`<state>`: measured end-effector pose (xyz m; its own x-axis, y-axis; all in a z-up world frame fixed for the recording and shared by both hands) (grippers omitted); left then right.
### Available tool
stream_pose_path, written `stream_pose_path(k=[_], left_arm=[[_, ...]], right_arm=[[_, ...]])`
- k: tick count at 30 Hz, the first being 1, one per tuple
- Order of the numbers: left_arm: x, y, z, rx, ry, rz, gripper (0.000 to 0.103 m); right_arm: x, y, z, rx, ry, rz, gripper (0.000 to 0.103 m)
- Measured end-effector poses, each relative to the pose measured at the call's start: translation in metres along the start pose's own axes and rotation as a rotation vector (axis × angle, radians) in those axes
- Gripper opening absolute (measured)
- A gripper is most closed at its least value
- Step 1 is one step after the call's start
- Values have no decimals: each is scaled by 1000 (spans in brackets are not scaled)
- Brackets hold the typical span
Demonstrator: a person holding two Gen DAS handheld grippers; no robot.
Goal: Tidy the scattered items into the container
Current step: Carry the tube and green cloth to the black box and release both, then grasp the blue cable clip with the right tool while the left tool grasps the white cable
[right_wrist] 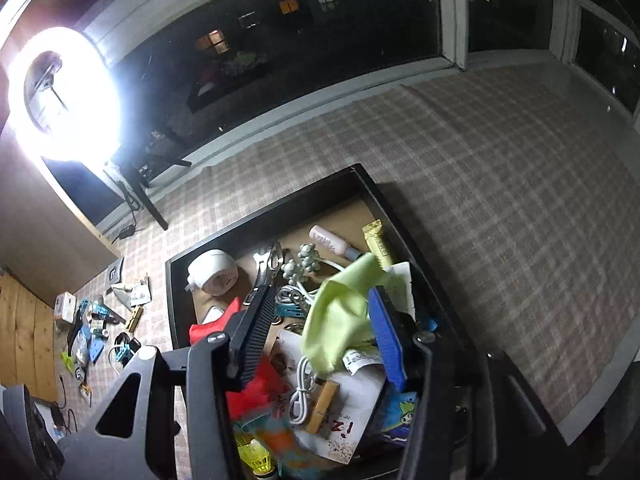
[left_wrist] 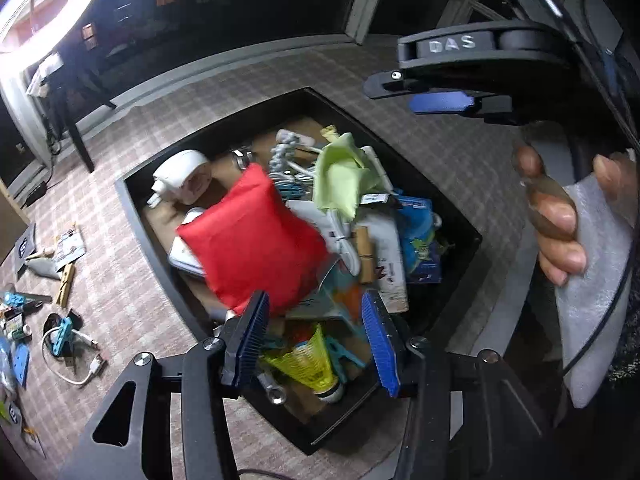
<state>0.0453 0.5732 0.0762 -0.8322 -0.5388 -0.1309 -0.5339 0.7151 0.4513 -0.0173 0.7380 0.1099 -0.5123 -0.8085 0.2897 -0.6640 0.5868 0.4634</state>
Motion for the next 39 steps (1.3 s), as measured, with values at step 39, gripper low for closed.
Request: stream_pose_path(k=[39], left_arm=[[293,-159,-25,32,140,-432,33]], right_arm=[[283,-159,114,348,343,-401,53]])
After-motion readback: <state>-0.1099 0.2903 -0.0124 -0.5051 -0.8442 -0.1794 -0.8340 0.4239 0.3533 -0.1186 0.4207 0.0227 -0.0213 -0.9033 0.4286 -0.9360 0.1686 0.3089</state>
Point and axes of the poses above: each gripper's, at about its wrist camera, not at the fingertips, and z roughly the way its jaws point, x to its left, y to its top, the point moved 9 cm from there along z, roughly the way its jaws point, and after that the axes turned 7 degrees about z, right-handed, at the moved point
